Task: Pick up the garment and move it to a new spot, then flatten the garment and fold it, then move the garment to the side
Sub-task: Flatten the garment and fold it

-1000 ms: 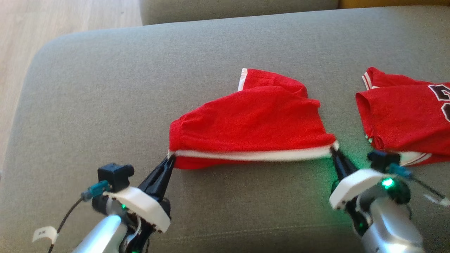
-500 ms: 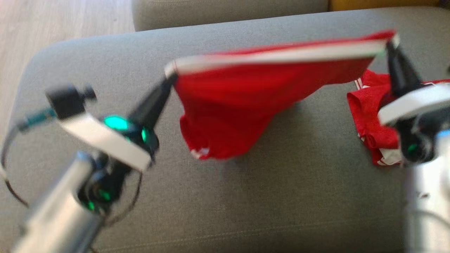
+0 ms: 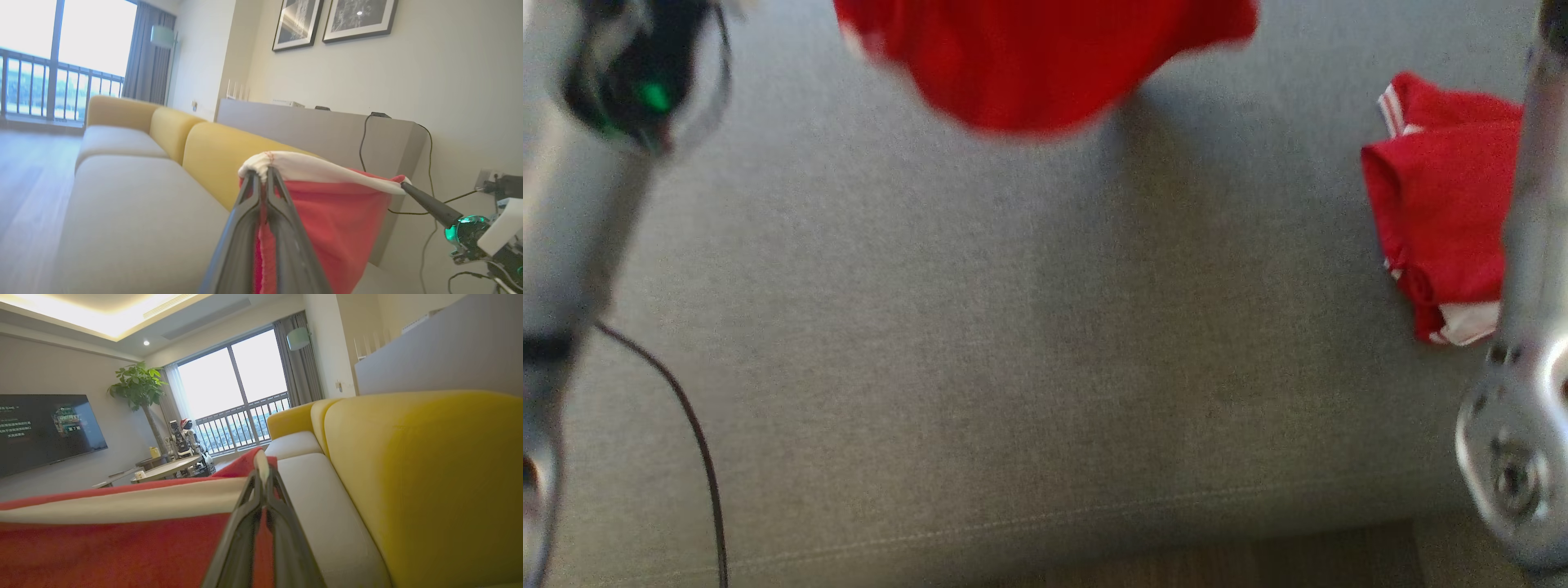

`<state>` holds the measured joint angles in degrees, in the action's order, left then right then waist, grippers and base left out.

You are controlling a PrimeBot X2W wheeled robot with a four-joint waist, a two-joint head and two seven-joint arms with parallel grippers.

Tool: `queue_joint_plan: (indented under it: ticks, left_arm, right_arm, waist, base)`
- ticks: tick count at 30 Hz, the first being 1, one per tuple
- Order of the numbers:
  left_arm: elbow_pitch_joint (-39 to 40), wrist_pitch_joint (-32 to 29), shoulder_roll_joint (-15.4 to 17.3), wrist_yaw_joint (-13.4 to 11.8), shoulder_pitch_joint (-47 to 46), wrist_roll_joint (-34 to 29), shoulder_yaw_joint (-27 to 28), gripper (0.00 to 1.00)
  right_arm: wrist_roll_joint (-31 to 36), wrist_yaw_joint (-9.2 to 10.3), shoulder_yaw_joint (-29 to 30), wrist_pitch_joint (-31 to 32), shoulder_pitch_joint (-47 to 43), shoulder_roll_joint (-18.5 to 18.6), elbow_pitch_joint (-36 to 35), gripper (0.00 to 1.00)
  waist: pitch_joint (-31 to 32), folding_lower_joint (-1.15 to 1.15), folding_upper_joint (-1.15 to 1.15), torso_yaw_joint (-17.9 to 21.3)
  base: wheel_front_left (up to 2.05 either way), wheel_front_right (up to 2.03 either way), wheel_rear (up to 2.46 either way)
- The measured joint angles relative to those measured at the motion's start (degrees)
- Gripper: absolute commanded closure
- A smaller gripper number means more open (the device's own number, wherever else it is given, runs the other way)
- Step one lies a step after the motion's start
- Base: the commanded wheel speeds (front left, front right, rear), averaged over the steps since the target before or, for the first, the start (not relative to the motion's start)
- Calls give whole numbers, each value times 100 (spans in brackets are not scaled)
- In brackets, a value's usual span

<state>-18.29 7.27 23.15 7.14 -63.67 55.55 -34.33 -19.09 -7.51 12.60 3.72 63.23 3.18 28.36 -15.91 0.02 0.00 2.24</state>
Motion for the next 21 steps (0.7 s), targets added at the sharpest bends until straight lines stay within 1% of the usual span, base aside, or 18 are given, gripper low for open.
queue_joint_plan:
  ticks: [3, 6, 8, 11, 12, 13, 14, 16, 19, 21]
  left_arm:
    - [-349, 504, -4, 1, -849, -498, -147, 100]
    - [-467, 731, -44, 1, -1405, -902, -149, 100]
    - [-339, 747, -125, 0, -1419, -1133, 35, 100]
    - [121, 753, -189, 0, -916, -1468, 80, 100]
    - [222, 751, -190, 0, -613, -1506, 1, 100]
    - [391, 750, -177, 0, 169, -1558, -172, 100]
    - [483, 747, -144, 0, 589, -1559, -237, 100]
    - [725, 746, -1, 1, 1327, -1566, -379, 100]
    - [1077, 745, 260, 0, 2263, -1566, -528, 100]
    - [1323, 745, 399, 0, 2829, -1567, -653, 100]
  right_arm:
    - [223, 0, -109, -625, 739, 13, 349, 100]
    - [346, 0, -229, -1131, 1182, 46, 605, 100]
    - [346, 0, -370, -1356, 1243, 53, 730, 100]
    - [261, 0, -651, -1380, 1042, 53, 869, 100]
    - [256, 0, -748, -1336, 860, 51, 862, 100]
    - [257, 0, -838, -1160, 313, 48, 750, 100]
    - [250, 0, -866, -1031, -31, 48, 634, 100]
    - [121, 0, -895, -661, -761, 49, 332, 100]
    - [0, 0, -870, -37, -1948, 53, -325, 100]
    - [-20, 0, -750, 372, -2762, 55, -876, 100]
  waist:
    - [-377, 1, 0, 57]
    - [-738, 1, 0, 114]
    - [-940, 2, 0, 153]
    - [-1141, 1, 0, 206]
    - [-1164, 1, 0, 226]
    - [-1145, 1, 0, 237]
    - [-1121, -1, 0, 237]
    - [-1062, -2, 0, 242]
    - [-950, -2, 0, 259]
    - [-859, -2, 0, 263]
  base:
    - [0, 0, 0]
    - [0, 0, 0]
    - [0, 0, 0]
    - [0, 0, 0]
    - [0, 0, 0]
    - [0, 0, 0]
    - [0, 0, 0]
    - [0, 0, 0]
    - [0, 0, 0]
    - [0, 0, 0]
